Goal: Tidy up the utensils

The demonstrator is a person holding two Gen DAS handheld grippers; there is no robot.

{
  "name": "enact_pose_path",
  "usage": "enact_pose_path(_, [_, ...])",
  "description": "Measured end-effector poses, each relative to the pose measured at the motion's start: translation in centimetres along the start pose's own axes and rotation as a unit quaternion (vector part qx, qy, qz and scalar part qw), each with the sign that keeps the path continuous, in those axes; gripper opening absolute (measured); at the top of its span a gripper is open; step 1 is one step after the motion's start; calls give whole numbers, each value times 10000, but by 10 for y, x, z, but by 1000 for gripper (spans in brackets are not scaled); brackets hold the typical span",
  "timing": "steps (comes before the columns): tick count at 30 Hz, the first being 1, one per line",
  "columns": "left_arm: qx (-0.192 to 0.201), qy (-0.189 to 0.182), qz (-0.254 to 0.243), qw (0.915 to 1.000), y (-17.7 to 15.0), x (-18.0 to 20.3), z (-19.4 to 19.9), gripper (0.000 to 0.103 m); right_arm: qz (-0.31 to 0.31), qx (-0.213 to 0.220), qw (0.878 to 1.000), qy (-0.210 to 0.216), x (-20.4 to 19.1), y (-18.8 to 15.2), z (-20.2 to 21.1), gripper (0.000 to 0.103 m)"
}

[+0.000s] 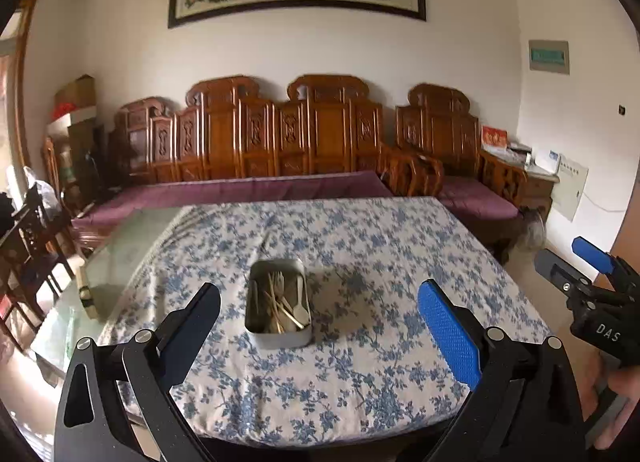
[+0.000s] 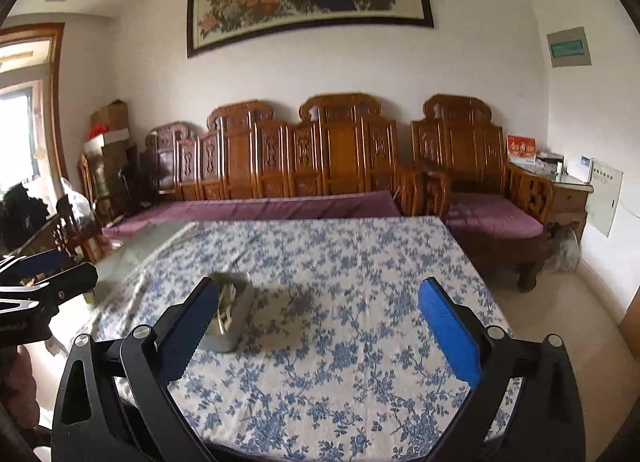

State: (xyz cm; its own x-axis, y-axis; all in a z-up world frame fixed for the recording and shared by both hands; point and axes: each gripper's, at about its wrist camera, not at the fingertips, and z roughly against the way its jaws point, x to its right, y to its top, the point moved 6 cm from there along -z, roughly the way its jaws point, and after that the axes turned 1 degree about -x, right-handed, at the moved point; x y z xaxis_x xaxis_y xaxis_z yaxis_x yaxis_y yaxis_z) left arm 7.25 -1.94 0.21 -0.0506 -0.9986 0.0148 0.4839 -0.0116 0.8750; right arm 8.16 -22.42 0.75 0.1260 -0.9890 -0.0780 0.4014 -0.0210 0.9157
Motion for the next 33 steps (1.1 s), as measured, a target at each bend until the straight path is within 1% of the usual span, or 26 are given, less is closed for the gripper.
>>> enact_pose_path(5, [173,46,61,9998,8,-5,16,95,71,195,9998,-24,-4,12,17,100])
enact_pose_path(12, [256,47,62,9996,10,-4,23,95,100,252,9996,-5,-9,15,24,100])
enact_pose_path(33, [159,10,68,9998,6,-6,20,95,110,238,9997,1,-10,17,25,100])
